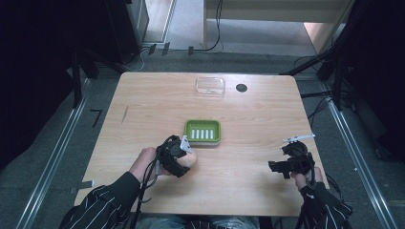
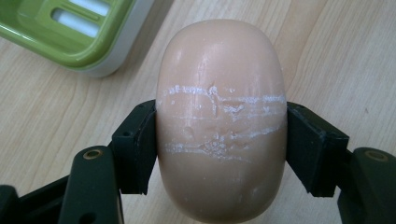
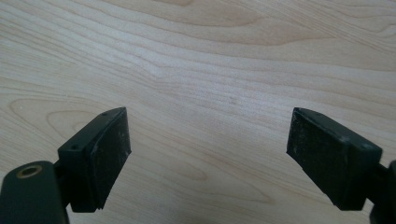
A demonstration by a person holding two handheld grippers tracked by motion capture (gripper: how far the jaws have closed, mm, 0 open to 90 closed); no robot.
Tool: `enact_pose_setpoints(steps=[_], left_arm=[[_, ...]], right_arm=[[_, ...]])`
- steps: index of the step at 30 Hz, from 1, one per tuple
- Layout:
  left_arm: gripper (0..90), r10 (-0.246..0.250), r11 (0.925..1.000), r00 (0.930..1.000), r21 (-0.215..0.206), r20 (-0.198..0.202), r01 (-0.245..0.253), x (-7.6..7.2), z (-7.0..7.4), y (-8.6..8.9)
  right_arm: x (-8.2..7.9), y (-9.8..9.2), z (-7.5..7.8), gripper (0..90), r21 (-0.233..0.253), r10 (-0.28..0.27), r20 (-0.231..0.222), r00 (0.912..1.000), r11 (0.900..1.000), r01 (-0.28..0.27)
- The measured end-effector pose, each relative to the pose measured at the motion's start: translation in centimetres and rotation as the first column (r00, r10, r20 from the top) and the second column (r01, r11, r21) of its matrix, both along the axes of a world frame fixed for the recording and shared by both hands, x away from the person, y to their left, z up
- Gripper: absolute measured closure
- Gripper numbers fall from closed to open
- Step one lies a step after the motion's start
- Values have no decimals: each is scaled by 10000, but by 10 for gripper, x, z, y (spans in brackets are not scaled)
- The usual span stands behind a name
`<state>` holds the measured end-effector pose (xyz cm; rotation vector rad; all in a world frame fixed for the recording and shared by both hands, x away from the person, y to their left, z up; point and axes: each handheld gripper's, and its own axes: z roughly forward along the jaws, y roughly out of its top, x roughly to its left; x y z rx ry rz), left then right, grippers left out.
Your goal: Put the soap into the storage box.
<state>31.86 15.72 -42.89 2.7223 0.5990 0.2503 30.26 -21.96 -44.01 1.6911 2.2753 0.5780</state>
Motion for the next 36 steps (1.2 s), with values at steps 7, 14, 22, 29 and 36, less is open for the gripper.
enact_pose_setpoints(steps=[7, 14, 22, 29, 36], left_arm=[[337, -186, 9998, 9998, -18, 88, 186, 4, 4, -2], [337, -288, 9996, 9994, -67, 212, 289, 9, 8, -4], [337, -324, 9994, 9991, -149, 281, 328, 15, 11, -6], [337, -450, 9985, 9981, -306, 419, 462, 23, 16, -9], [337, -566, 9976, 9968, -355, 569, 586, 30, 23, -10]], right_arm=[[0, 0, 0, 141, 2, 17, -12, 10000, 10000, -17], [0, 1, 0, 141, -11, 1, -23, 10000, 10000, -1], [0, 0, 0, 141, -8, 5, -32, 10000, 10000, -5], [0, 0, 0, 141, -6, -8, -30, 10000, 10000, 8], [0, 0, 0, 141, 2, 2, -37, 10000, 10000, -2]])
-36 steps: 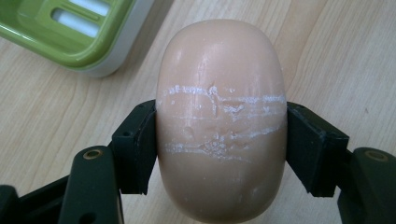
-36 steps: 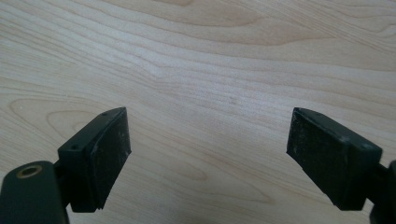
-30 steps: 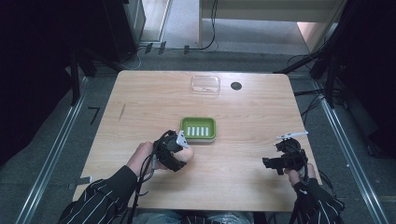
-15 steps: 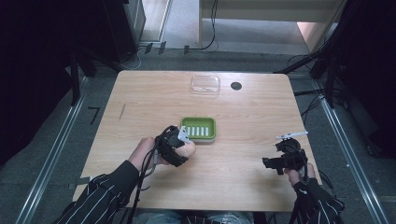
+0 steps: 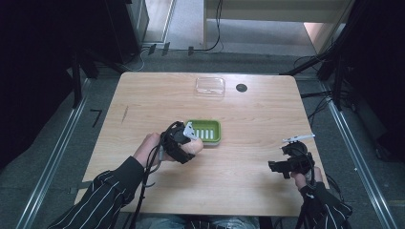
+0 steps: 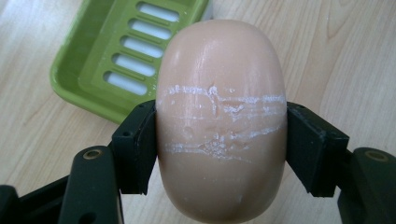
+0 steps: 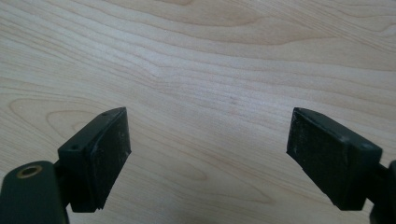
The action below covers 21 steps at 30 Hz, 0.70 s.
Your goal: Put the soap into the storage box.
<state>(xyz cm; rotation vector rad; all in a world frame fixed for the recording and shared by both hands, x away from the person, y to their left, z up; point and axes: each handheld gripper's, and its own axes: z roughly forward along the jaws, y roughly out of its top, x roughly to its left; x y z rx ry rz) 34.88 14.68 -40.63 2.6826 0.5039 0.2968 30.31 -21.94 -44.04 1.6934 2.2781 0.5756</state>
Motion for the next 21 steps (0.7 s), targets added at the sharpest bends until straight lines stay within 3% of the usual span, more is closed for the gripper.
enact_pose_setpoints(steps=[21], left_arm=[[337, -164, 9995, 9995, -254, 279, 172, 15, 10, -3]], right_arm=[[0, 0, 0, 141, -26, -4, 4, 10000, 10000, 4]])
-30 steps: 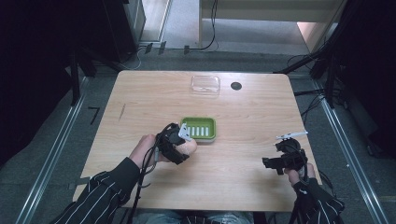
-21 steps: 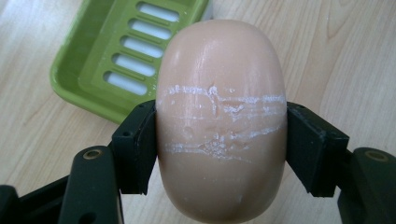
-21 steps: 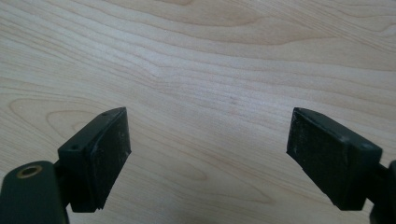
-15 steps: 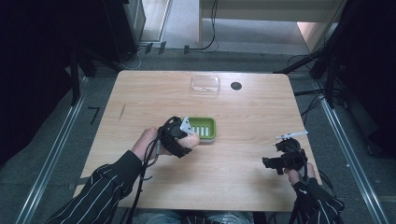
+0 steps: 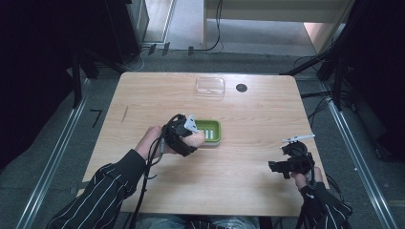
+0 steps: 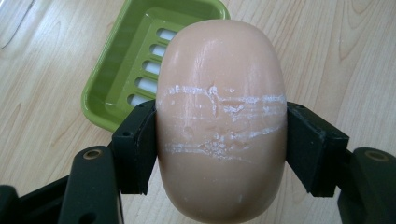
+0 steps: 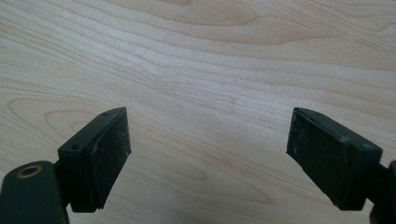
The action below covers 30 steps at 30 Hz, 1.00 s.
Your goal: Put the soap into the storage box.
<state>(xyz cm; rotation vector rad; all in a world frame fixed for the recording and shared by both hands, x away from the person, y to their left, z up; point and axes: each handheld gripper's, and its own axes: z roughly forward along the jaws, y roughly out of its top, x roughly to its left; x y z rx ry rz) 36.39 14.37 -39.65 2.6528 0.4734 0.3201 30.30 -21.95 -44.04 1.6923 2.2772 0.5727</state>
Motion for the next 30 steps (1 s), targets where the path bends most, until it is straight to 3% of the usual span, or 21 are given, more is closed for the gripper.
enact_pose_setpoints(steps=[16, 30], left_arm=[[337, 26, 10000, 9999, -26, 128, -26, 8, 2, 0], [337, 43, 9997, 9996, -222, 269, -37, 25, 3, -4]], right_arm=[[0, 1, 0, 141, 3, -31, -43, 10000, 10000, 31], [0, 1, 0, 141, -10, -12, -12, 10000, 10000, 12]])
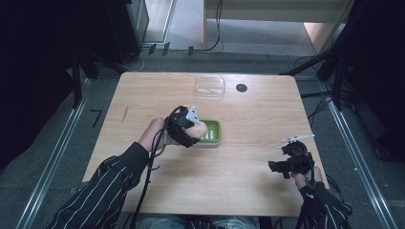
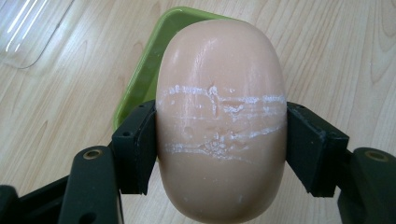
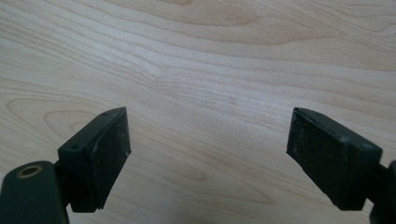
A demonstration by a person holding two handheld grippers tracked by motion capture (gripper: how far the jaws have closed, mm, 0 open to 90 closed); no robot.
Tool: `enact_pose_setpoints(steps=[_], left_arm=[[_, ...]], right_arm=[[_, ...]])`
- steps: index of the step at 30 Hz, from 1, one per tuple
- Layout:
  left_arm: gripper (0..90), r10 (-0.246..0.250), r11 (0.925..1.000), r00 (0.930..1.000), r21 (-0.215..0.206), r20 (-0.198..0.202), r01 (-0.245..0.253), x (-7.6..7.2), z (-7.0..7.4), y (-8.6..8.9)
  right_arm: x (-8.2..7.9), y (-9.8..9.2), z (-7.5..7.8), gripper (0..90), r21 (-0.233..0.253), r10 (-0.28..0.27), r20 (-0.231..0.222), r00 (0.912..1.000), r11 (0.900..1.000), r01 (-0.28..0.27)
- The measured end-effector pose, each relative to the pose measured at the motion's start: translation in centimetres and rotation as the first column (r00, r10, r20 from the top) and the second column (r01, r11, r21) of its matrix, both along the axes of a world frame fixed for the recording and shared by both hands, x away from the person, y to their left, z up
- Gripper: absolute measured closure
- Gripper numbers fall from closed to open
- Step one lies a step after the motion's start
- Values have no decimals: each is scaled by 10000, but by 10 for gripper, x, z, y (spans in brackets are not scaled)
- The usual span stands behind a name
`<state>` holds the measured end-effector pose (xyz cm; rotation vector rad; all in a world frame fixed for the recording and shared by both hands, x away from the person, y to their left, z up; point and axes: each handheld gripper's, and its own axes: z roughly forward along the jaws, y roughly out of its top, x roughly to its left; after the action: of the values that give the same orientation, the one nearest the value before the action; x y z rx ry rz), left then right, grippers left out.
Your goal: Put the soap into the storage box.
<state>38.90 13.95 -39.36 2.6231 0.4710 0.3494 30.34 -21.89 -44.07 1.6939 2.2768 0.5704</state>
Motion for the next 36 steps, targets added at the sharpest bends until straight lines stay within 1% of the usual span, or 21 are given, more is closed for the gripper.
enact_pose_setpoints(steps=[7, 10, 12, 13, 17, 18, 20, 24, 29, 32, 34, 36], left_arm=[[337, -34, 10000, 10000, -8, 82, 34, 6, 0, -1], [337, -25, 10000, 10000, -82, 41, 26, 9, -1, -3], [337, -30, 10000, 10000, -71, 74, 31, 11, -3, -5], [337, -96, 9999, 9999, -61, 38, 96, 13, -4, -6], [336, -74, 10000, 10000, -49, -12, 74, 15, -6, -9], [337, -109, 9999, 9999, -41, 47, 109, 17, -7, -9], [337, -112, 9999, 9999, -46, 4, 112, 18, -8, -9], [337, -108, 9999, 9999, -44, 78, 108, 20, -9, -9], [337, -126, 9998, 9998, -179, 130, 129, 24, -13, -12], [337, -134, 9997, 9999, -212, 95, 136, 26, -15, -13], [336, -161, 9998, 9998, -123, 112, 163, 28, -16, -13], [337, -77, 9997, 9999, -249, 109, 80, 29, -18, -13]], right_arm=[[0, 0, 0, 141, -10, 0, -23, 10000, 10000, 0], [0, 0, 0, 141, -33, 58, 6, 10000, 10000, -58], [0, 0, 0, 141, -36, 47, -13, 10000, 10000, -47], [1, 0, 0, 141, -40, 51, -10, 10000, 10000, -51], [0, 0, 0, 141, -29, 25, -18, 10000, 10000, -25], [0, 0, 0, 141, -16, -19, -40, 10000, 10000, 19], [0, 0, 0, 141, -31, -9, -25, 10000, 10000, 9], [0, 0, 0, 141, -33, -18, -29, 10000, 10000, 17], [0, 0, 0, 141, -44, 29, -9, 10000, 10000, -29], [0, 0, 0, 141, -53, 35, -18, 10000, 10000, -35], [0, 0, 0, 141, -52, 45, -31, 10000, 10000, -45], [0, 0, 0, 141, -42, 30, -19, 10000, 10000, -30]])
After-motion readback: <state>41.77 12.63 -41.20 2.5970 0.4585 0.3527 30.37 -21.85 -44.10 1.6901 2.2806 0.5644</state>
